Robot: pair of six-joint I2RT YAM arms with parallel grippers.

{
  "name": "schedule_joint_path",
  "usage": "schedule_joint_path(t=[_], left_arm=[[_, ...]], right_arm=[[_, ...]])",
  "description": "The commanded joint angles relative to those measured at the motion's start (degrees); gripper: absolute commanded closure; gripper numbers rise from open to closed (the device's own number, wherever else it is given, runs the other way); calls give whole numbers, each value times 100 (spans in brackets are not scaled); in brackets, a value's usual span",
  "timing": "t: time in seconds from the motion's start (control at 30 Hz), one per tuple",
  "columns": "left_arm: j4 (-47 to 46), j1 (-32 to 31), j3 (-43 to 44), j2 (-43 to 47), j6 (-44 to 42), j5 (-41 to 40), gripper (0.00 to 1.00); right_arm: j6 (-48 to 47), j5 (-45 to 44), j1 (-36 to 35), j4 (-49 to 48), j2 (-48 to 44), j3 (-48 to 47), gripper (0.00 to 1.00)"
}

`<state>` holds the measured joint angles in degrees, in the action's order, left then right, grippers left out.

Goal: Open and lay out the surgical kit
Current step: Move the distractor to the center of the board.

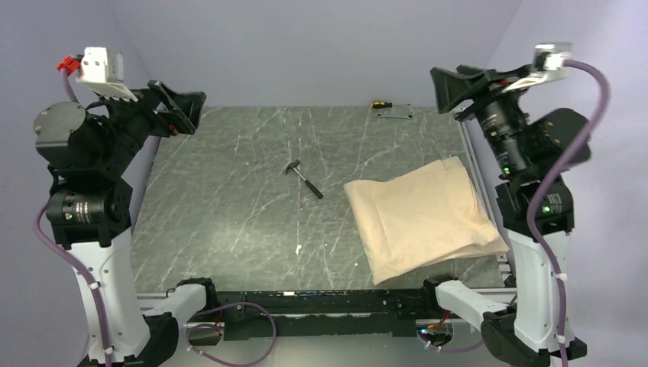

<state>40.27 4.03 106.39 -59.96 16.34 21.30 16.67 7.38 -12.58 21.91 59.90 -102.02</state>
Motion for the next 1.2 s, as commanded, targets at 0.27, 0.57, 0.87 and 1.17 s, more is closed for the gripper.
schedule_joint_path(t=[0.27,0.57,0.87,1.17], left_arm=[[-987,-271,-2423,303,-27,2882,1],[226,-1027,-4261,599,656,1720,4],[102,-2406,-5537,183,1007,-199,8],[-1601,-4028,-5135,-2202,1114,-2627,14]], right_arm=[[1099,-147,-8,479,-27,1681,36],[1601,29,-8,112,-327,2920,40],[1840,-68,-8,205,-140,3179,43],[1840,-521,-8,458,-512,3421,43]])
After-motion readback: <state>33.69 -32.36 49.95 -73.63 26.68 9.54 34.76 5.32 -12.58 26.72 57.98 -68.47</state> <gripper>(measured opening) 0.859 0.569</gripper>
